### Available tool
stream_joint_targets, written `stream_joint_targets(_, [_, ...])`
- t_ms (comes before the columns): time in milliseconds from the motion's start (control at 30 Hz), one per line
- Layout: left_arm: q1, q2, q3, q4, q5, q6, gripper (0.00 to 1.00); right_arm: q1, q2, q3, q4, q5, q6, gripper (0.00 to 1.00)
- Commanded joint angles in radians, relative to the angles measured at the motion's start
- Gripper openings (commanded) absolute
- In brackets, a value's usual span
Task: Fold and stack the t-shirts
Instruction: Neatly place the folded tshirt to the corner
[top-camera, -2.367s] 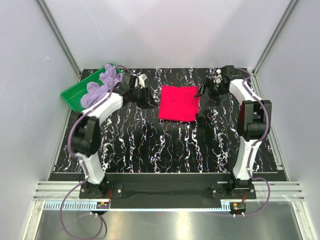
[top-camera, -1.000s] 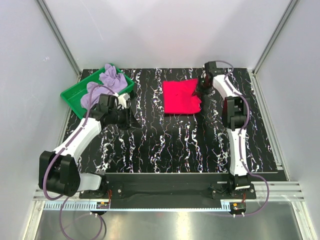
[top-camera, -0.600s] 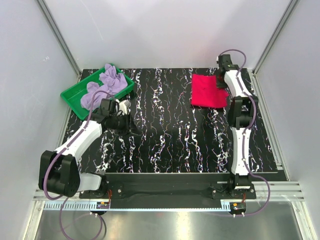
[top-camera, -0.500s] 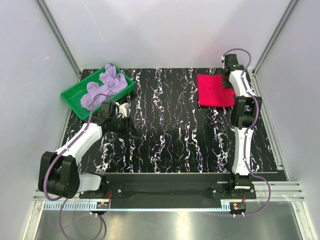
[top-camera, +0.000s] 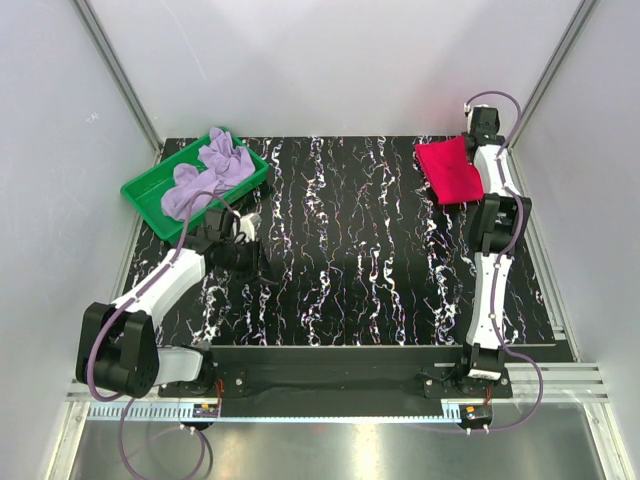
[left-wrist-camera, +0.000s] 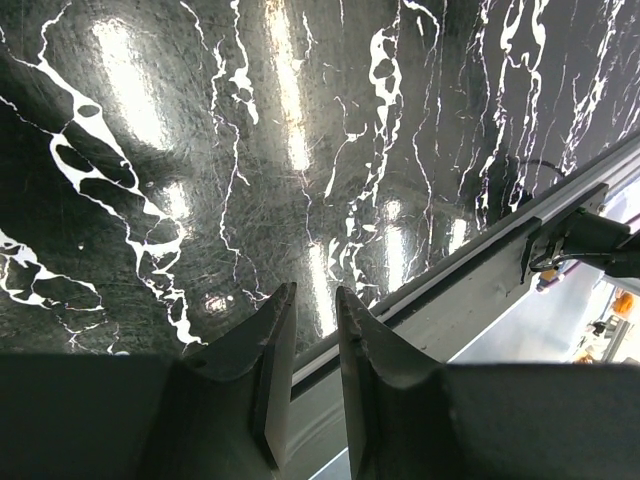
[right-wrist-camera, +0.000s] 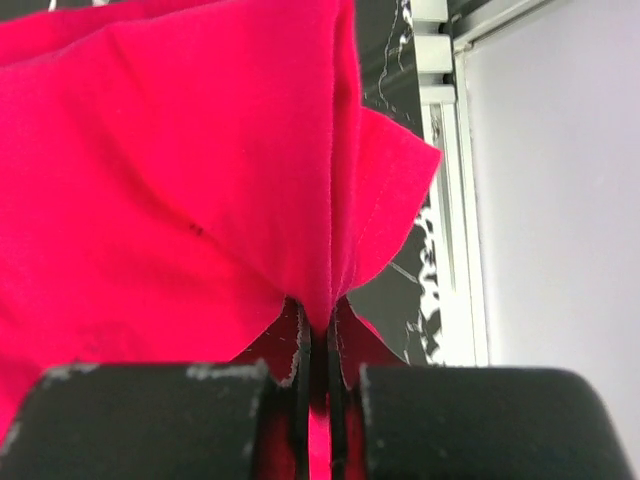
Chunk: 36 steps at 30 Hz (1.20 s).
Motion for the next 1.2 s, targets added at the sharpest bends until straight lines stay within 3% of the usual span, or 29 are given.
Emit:
stream_joint_targets(0, [-0.004, 0.012, 0.031, 0.0, -0.02, 0.033, 0.27, -0.009, 0.047, 0.107, 0.096, 0.026, 0.038, 0.0])
stream_joint_targets(400, [-0.002, 0.058, 0.038, 0.002, -0.024, 0.03, 0.27, -0.077, 0.084, 0.123, 0.104, 0.074, 0.255, 0.0])
stream_joint_targets(567, [-0.002, 0.072, 0.047, -0.001, -0.024, 0.034, 0.27, -0.087, 0.132, 0.192, 0.084, 0.044, 0.284, 0.0])
stream_joint_targets(733, [-0.002, 0.086, 0.059, -0.004, -0.029, 0.039, 0.26, -0.085, 0.118, 0.126, 0.159, -0.026, 0.246, 0.0])
stream_joint_targets(967, [-0.004, 0.104, 0.074, -0.007, -0.03, 0.036, 0.26, -0.085, 0.158, 0.184, 0.144, -0.019, 0.223, 0.0])
stream_joint_targets(1000, [-0.002, 0.109, 0.078, -0.011, -0.032, 0.039, 0.27, -0.085, 0.152, 0.181, 0.147, -0.002, 0.226, 0.03])
stream_joint_targets(1067, [-0.002, 0.107, 0.082, -0.015, -0.038, 0.04, 0.27, -0.087, 0.143, 0.181, 0.15, 0.032, 0.227, 0.24])
stream_joint_targets(1133, [-0.002, 0.103, 0.079, -0.014, -0.038, 0.036, 0.27, -0.087, 0.124, 0.189, 0.144, 0.113, 0.229, 0.54])
stream_joint_targets(1167, [-0.002, 0.1, 0.079, -0.012, -0.04, 0.034, 0.27, -0.087, 0.115, 0.187, 0.139, 0.148, 0.221, 0.76])
